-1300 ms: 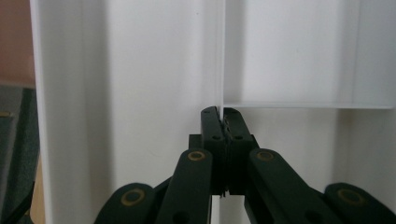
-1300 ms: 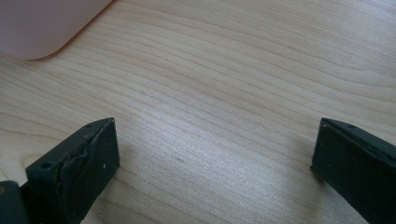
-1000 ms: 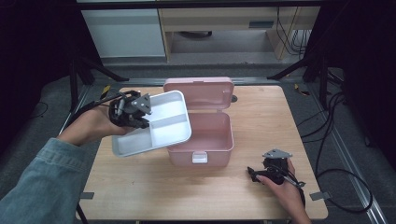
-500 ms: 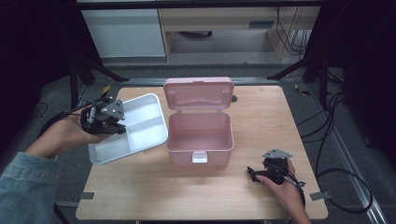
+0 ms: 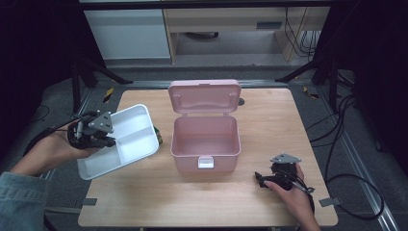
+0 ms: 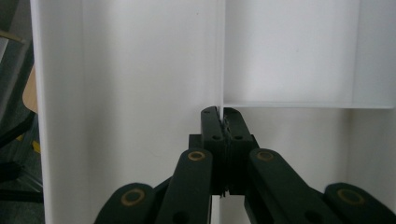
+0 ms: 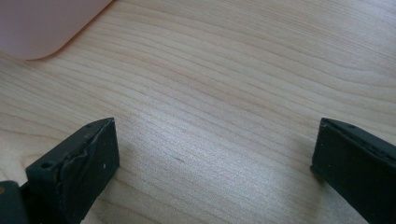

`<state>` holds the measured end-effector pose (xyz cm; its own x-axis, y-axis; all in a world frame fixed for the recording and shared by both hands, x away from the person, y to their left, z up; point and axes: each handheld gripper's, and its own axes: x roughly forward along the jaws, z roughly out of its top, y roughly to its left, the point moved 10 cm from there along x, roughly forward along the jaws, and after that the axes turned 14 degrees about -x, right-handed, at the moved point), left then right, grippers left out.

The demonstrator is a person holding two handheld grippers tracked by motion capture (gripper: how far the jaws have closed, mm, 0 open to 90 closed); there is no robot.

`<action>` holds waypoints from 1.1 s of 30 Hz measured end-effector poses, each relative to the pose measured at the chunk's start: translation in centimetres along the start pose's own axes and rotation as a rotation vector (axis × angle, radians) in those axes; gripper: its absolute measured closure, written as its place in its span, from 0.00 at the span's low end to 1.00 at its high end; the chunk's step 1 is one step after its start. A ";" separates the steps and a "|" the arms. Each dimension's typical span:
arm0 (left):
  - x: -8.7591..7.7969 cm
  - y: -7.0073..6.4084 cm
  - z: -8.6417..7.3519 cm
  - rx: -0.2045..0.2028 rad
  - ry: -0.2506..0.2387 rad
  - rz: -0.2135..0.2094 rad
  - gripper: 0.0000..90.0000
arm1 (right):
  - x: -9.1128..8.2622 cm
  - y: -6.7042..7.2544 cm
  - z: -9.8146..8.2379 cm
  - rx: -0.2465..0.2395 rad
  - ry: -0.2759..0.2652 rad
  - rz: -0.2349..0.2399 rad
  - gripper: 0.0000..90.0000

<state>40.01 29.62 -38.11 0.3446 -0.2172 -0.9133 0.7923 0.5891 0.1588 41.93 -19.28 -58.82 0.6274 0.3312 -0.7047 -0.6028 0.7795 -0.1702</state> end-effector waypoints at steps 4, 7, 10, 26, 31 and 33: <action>0.3 0.0 -0.8 -0.004 0.007 0.003 0.99 | 0.0 0.0 0.0 0.000 0.000 0.000 0.01; 0.6 -0.1 -1.1 -0.005 0.010 0.003 0.99 | 0.0 0.0 0.0 0.000 0.000 0.000 0.01; 1.2 -0.4 -1.8 -0.010 0.017 -0.002 0.99 | 0.0 0.0 0.0 0.000 0.000 0.000 0.01; 5.9 -5.1 -5.0 0.025 0.065 -0.067 0.99 | 0.0 0.0 0.0 0.000 0.001 0.000 0.01; 8.1 -6.0 -5.5 0.024 0.088 -0.093 0.99 | 0.0 0.0 0.0 0.000 0.000 0.000 0.01; 9.2 -6.2 -5.8 0.019 0.103 -0.108 0.99 | 0.0 0.0 0.0 0.001 0.001 0.000 0.01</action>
<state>35.35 28.47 -49.63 0.2046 -0.1970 -0.9588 0.8316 0.5517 0.0642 41.95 -19.28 -58.82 0.6269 0.3305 -0.7055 -0.6024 0.7799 -0.1700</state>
